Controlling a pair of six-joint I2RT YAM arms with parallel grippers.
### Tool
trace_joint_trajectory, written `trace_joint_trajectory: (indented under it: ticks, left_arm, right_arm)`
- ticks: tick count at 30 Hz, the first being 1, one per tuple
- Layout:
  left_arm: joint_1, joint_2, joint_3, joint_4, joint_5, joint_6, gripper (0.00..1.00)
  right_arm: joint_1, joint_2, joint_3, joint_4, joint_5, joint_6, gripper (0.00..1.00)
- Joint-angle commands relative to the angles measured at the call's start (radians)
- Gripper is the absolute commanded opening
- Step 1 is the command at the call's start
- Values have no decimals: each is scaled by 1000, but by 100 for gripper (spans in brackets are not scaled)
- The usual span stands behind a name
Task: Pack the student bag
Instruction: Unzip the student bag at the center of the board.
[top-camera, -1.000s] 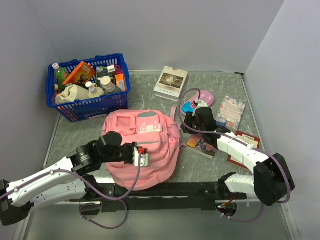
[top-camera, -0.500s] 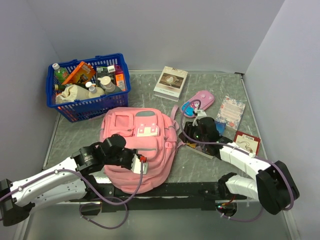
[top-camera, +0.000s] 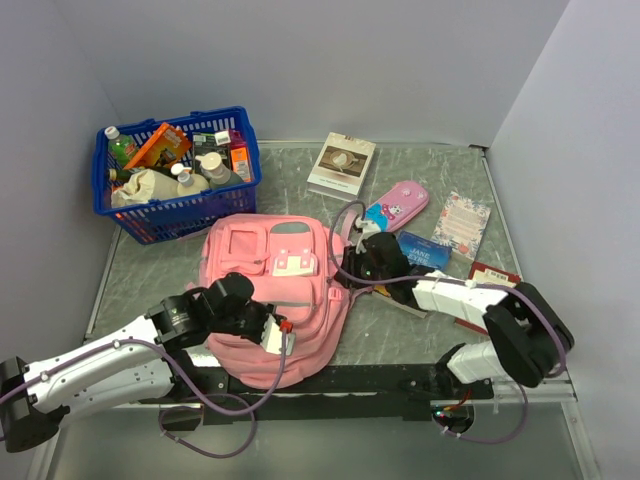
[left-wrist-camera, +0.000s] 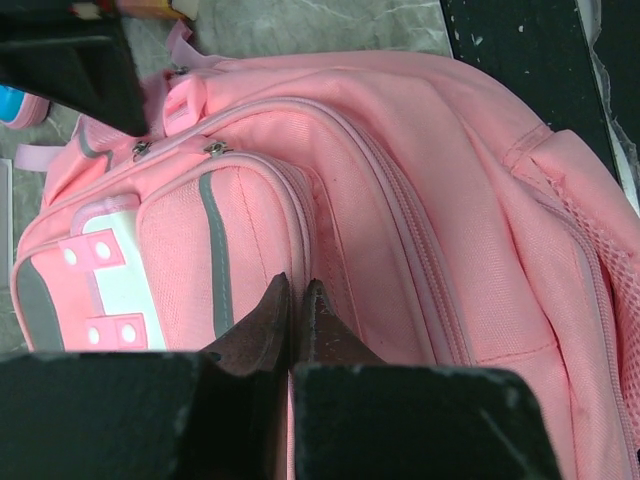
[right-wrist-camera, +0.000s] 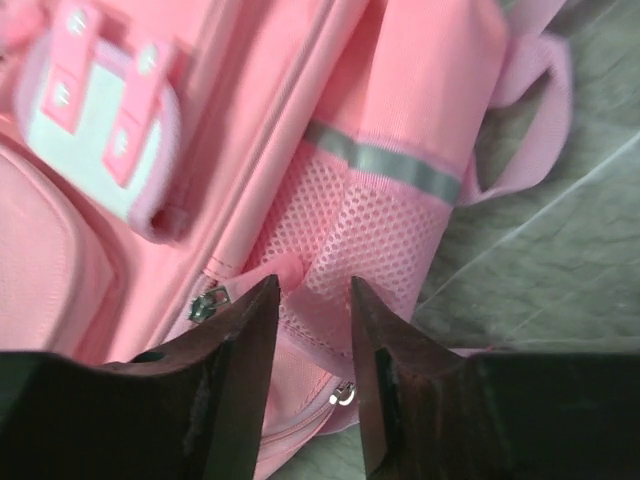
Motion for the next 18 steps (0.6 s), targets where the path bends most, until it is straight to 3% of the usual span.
trace_joint_trajectory:
  ticks: [1, 9, 15, 18]
  left_arm:
    - [8, -26, 4, 95, -66, 35, 1]
    - [58, -117, -16, 155, -158, -52, 1]
    - [119, -154, -28, 219, -213, -128, 1]
    - [139, -155, -16, 146, -148, -117, 1]
  right_arm:
    - [43, 78, -12, 27, 30, 45, 36]
    - [58, 148, -89, 36, 90, 101, 25]
    - [71, 142, -153, 114, 81, 117, 26]
    - [77, 84, -165, 150, 67, 75, 34]
